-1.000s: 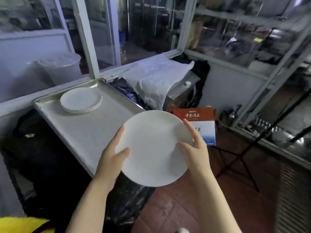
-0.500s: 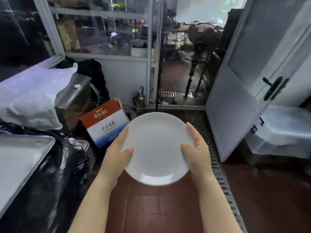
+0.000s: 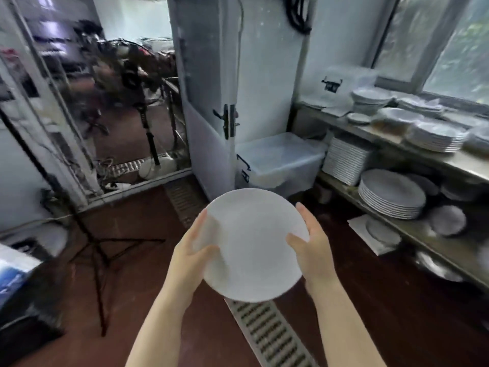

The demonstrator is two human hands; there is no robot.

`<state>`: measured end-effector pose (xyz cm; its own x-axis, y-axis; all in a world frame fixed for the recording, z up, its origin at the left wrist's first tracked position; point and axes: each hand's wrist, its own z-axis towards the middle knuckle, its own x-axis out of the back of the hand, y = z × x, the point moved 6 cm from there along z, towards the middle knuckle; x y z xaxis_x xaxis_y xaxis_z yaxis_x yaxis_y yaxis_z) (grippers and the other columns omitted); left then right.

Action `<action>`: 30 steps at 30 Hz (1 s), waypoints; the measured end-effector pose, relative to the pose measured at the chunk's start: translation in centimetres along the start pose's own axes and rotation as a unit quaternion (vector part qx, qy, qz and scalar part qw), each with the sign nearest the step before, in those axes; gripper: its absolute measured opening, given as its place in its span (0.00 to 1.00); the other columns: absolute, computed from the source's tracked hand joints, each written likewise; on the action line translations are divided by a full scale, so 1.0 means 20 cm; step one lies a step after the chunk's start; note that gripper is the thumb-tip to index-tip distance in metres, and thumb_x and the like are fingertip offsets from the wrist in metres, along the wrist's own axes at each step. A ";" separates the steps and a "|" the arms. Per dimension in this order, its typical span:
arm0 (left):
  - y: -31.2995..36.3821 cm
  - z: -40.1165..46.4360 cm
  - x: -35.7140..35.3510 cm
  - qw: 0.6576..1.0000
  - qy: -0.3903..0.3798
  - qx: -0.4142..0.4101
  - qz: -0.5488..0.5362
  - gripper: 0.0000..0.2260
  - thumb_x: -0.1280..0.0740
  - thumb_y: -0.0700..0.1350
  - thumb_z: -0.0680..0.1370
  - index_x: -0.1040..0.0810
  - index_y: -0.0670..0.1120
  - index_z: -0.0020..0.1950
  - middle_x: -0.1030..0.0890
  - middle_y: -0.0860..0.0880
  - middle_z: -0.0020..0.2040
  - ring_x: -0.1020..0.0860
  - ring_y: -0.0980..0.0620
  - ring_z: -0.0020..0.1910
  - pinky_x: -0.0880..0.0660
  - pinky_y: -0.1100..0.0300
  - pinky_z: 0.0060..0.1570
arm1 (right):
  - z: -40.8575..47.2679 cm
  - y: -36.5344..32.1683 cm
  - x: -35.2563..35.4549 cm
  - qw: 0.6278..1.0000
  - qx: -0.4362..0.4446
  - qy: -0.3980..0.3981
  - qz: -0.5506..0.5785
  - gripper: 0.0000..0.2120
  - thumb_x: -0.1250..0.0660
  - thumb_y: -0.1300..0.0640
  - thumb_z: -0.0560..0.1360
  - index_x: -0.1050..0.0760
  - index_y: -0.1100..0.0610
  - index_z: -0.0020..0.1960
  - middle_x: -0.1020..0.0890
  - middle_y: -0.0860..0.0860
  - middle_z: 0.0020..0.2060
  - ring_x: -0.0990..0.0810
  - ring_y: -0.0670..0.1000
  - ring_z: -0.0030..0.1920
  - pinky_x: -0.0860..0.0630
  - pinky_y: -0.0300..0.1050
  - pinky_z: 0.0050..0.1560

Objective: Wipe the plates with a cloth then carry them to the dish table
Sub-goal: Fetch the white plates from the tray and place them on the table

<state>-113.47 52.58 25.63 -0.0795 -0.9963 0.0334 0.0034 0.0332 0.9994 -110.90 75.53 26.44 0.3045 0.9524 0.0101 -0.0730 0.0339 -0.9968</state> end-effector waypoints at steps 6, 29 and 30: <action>-0.06 0.24 -0.76 0.993 -0.107 0.028 0.038 0.29 0.34 0.40 0.66 0.27 0.75 0.54 0.19 0.64 0.55 0.21 0.66 0.51 0.25 0.68 0.47 | 0.05 0.16 0.72 0.991 -0.056 0.121 0.030 0.37 0.35 0.56 0.67 0.39 0.44 0.74 0.28 0.42 0.66 0.27 0.46 0.63 0.24 0.39 0.47; 0.02 1.26 -3.45 0.850 -0.525 -0.001 0.038 0.30 0.33 0.33 0.74 0.29 0.64 0.68 0.23 0.56 0.64 0.25 0.54 0.61 0.24 0.55 0.58 | 0.77 0.24 2.58 0.830 -0.052 0.555 0.001 0.32 0.40 0.69 0.74 0.37 0.46 0.74 0.25 0.42 0.62 0.24 0.45 0.60 0.21 0.45 0.54; 0.01 1.29 -3.56 0.848 -0.528 0.009 0.040 0.30 0.34 0.33 0.74 0.29 0.62 0.69 0.24 0.54 0.64 0.25 0.52 0.62 0.26 0.50 0.61 | 0.82 0.24 2.67 0.829 -0.056 0.556 0.004 0.32 0.40 0.69 0.74 0.37 0.46 0.73 0.25 0.41 0.61 0.24 0.45 0.59 0.21 0.43 0.52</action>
<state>-133.50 125.66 23.43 -0.9287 -0.3634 0.0735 0.0361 0.1086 0.9934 -110.48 131.50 23.48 0.9966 0.0813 -0.0138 -0.0091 -0.0579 -0.9983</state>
